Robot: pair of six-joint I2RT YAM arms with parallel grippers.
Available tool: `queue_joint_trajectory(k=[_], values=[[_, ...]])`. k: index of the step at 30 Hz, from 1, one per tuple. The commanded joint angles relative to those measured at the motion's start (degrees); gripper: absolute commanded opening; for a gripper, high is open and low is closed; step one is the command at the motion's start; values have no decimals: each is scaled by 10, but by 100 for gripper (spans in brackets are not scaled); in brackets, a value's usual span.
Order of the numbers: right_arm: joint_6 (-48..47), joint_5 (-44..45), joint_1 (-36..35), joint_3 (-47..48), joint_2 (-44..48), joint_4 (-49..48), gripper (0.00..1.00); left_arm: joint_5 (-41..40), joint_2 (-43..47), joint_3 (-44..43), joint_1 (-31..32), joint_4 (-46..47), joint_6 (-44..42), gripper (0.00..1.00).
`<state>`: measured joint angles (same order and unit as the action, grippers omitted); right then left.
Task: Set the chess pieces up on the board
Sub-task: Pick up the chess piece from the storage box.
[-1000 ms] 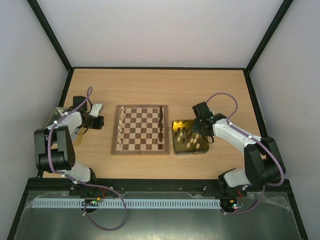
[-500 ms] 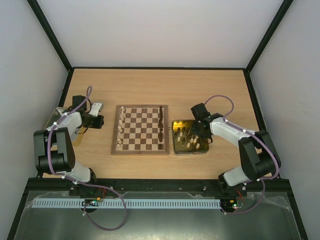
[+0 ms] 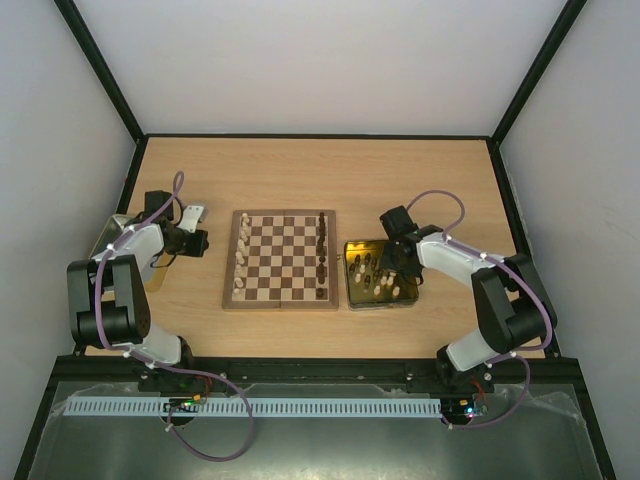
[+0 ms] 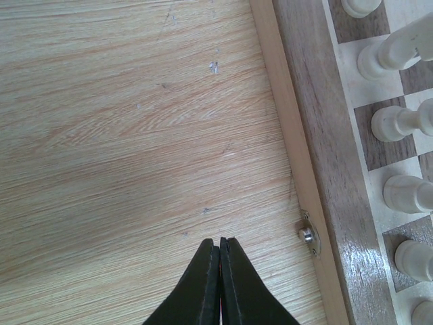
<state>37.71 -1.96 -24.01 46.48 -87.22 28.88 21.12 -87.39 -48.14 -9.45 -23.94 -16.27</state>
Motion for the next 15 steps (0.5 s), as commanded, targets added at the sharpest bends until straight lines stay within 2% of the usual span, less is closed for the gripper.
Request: queue_joint_trajectory(k=[1,5,8,12,15], values=[[1,25,2,21,-10,19,13,16,12,6,0,-1,-1,4],[1,32,2,26,-18,21,22,20,14,8,0,-2,-3,4],[0,41,2,32,-18,25,23,21,15,10,-1,-2,-3,4],[1,40,2,37,-20,27,21,23,15,9,0,-3,-3,4],[0,37,2,36,-22,27,14,23,14,8,0,-2,-2,4]])
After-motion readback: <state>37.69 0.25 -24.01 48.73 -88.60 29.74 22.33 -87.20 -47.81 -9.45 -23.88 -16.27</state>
